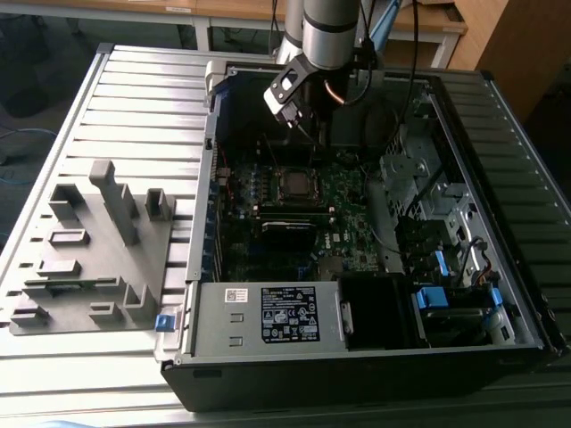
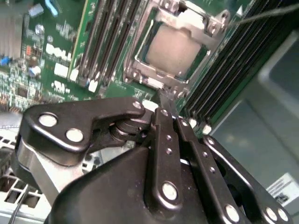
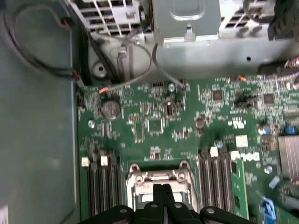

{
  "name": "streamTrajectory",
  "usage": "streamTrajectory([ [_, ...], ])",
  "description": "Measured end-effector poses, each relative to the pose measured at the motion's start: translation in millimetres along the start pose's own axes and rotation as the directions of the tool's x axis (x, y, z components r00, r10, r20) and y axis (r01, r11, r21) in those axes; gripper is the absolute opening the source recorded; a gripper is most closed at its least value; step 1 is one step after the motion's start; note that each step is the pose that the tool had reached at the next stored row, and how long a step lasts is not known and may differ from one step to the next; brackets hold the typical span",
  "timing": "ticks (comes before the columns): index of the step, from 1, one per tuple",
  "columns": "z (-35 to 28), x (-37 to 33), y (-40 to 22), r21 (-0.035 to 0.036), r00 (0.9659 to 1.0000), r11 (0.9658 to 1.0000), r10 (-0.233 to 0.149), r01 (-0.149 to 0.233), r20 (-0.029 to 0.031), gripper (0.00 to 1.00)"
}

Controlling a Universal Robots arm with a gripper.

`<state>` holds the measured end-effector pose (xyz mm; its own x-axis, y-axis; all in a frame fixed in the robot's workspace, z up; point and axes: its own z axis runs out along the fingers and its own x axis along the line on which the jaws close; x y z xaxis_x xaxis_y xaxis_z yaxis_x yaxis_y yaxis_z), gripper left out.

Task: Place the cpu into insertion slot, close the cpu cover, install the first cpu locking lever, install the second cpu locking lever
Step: 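Close the cpu cover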

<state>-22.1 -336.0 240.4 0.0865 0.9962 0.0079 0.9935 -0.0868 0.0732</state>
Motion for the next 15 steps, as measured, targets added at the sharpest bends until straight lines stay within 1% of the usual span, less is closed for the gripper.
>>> streamTrajectory([
  [7, -0.1, -0.1, -0.7, 0.0, 1.0, 1.0, 0.0, 0.0, 0.0001, 0.11],
  [8, -0.1, -0.1, -0.8, 0.001, 1.0, 1.0, 0.0, 0.0, 0.0002, 0.11],
  [10, 0.2, -0.1, -0.8, 0.0098, 1.0, 1.0, 0.0, 0.0, 0.001, 0.11],
  [11, 0.2, -0.2, -0.8, 0.0119, 1.0, 0.9999, 0.0, 0.0, 0.0015, 0.11],
  [15, 0.2, -0.1, -0.8, 0.0125, 1.0, 0.9999, 0.0, 0.0, 0.0014, 0.11],
])
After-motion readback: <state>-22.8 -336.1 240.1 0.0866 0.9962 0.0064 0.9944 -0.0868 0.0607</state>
